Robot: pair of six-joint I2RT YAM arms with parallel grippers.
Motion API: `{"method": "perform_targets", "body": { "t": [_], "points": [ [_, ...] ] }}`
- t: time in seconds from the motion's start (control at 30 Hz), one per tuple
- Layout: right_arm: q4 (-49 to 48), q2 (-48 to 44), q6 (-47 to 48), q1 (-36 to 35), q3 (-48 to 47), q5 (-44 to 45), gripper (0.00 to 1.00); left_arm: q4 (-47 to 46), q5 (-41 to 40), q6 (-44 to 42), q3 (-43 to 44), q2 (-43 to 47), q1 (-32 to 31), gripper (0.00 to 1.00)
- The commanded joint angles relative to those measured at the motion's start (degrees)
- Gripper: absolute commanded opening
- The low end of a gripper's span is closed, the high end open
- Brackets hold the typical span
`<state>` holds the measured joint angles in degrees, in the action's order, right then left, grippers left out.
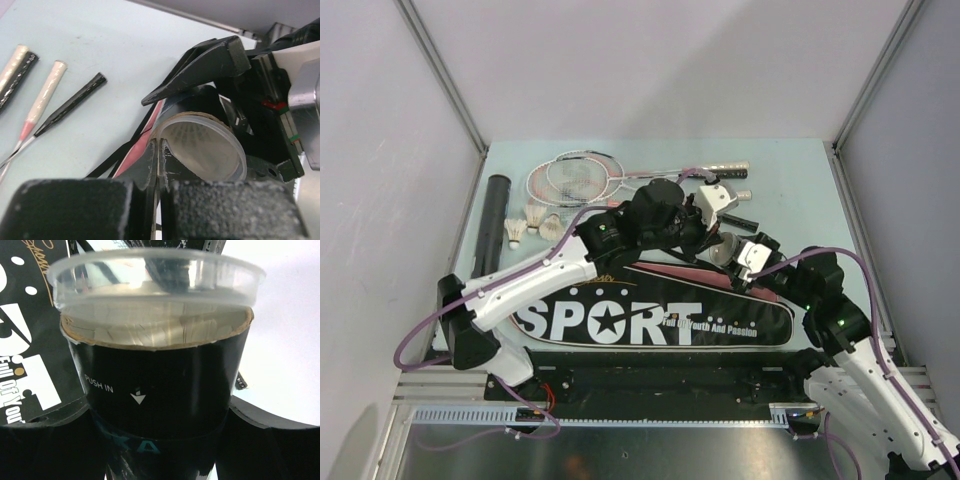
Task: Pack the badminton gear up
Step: Close the lid on the shuttle tube.
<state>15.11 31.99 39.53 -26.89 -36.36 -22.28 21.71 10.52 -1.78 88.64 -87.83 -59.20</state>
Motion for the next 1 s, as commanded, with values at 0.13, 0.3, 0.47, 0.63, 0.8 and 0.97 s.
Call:
{"method": "perform_targets", "body": {
  "t": [0.13, 0.3, 0.47, 0.63, 0.8, 0.97],
  "points": [
    [-7.2, -1.0, 1.5, -1.7, -2.3, -3.2, 0.12, 3.8, -22.7, -5.9, 0.1, -0.9, -1.4, 0.00],
    [-3.2, -0.7, 3.4, -3.3, -2.6, 2.0, 0.11, 4.1, -18.2, -3.6, 0.0, 3.3, -1.6, 0.00],
    [-3.2, -0.2, 3.1, -5.1, -2.6, 4.3, 0.11, 4.4, -17.7, -1.1, 0.7, 5.1, -1.5, 0.00],
    [-3.9, 0.2, 2.9, -6.4, -2.6, 6.1, 0.11, 5.7, -20.0, -1.5, 0.7, 4.9, -1.9, 0.00],
    [-5.4, 0.3, 2.4, -6.7, -2.5, 7.3, 0.11, 6.1, -16.2, -1.0, 1.4, 4.3, -1.9, 0.00],
    [-5.7, 0.8, 2.1, -6.6, -2.5, 10.2, 0.12, 6.0, -11.1, 0.3, 1.5, 5.7, -1.3, 0.00]
  ]
}}
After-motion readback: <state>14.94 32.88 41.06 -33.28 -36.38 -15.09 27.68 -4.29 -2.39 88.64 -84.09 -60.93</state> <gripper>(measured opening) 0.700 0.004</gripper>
